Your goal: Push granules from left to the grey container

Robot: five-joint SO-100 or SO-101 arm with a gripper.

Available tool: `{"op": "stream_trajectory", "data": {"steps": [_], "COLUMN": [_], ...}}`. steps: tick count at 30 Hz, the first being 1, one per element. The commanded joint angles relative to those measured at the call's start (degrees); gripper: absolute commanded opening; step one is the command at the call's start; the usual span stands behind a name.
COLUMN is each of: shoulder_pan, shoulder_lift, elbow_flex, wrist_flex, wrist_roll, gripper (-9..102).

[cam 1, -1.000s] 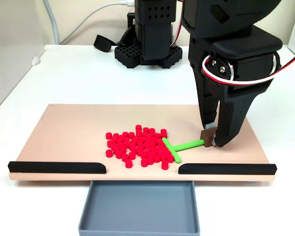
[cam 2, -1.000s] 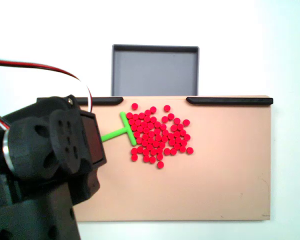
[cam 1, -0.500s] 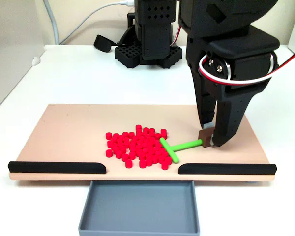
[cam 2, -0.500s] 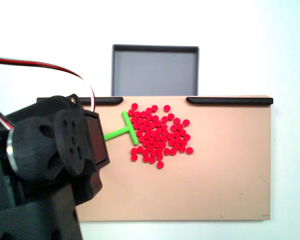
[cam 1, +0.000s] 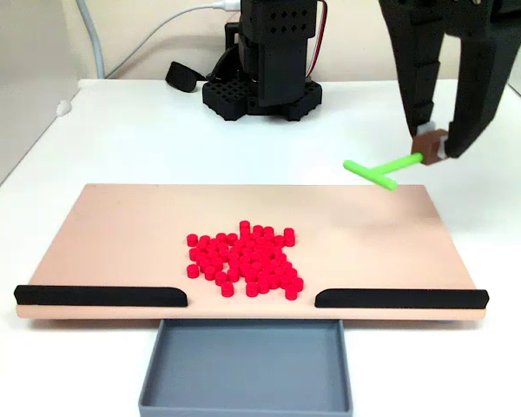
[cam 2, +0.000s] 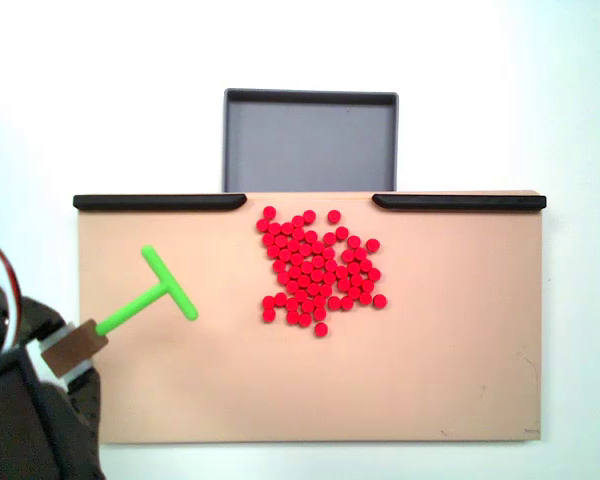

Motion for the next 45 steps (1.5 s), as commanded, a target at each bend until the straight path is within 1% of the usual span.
{"op": "stream_trajectory", "data": {"steps": [1, 7, 14, 18, 20, 26, 32, 38, 45], "shoulder_pan": [1.23, 3.52, 7.82, 12.39, 14.33, 18.19, 18.9, 20.57, 20.74], "shoulder_lift": [11.6, 20.39, 30.06, 32.17, 32.26, 31.99, 31.46, 31.29, 30.15], "elbow_flex": [8.44, 20.39, 30.67, 33.05, 33.31, 36.12, 36.12, 35.42, 35.24], "wrist_flex": [0.18, 0.09, -0.7, -0.88, -1.85, -6.06, -6.33, -6.33, -6.33], "wrist_roll": [-9.58, -27.6, -43.95, -53.88, -57.22, -62.93, -65.04, -69.61, -70.31], "gripper": [0, 0, 0, 0, 0, 0, 0, 0, 0]}}
